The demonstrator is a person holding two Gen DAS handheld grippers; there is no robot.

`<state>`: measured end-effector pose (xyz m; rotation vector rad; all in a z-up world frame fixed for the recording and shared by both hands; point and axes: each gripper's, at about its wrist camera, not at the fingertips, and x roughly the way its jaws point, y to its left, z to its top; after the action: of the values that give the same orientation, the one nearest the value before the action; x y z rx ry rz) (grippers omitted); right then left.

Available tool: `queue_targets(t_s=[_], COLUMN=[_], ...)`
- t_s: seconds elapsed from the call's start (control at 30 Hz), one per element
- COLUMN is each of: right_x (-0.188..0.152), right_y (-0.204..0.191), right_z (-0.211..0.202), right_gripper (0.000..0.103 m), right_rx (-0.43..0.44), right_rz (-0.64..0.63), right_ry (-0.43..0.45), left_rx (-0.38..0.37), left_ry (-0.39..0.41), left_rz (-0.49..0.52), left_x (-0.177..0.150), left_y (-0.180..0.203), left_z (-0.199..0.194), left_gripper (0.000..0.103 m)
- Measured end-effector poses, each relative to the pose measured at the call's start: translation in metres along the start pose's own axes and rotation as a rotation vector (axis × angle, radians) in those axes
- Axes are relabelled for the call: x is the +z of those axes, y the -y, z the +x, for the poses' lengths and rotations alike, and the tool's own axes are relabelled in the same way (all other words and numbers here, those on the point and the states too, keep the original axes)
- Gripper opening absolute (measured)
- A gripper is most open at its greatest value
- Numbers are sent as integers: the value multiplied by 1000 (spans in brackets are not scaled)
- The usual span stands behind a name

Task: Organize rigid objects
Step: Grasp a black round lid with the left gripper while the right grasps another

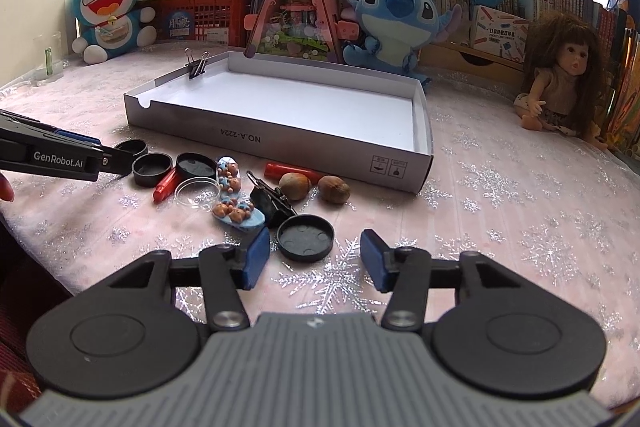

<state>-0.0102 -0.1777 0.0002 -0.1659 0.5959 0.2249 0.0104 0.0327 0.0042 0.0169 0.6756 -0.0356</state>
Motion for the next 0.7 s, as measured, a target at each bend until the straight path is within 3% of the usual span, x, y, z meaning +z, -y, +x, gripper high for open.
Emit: queue_targets(t_s=[0.53,0.6,0.7], right_x=[1,1,1], right_y=[2,2,2], right_z=[4,5,4], right_gripper=[61,61,49], right_rx=[-37,-32,-25], right_rz=[16,20,19], right_ry=[12,13,14], left_rx=[3,6,15], left_ry=[35,39,46], left_rz=[-22,-25,-28], left_x=[7,6,5], left_y=[4,4,4], left_z=[19,19,18], left_gripper=[42,37,30])
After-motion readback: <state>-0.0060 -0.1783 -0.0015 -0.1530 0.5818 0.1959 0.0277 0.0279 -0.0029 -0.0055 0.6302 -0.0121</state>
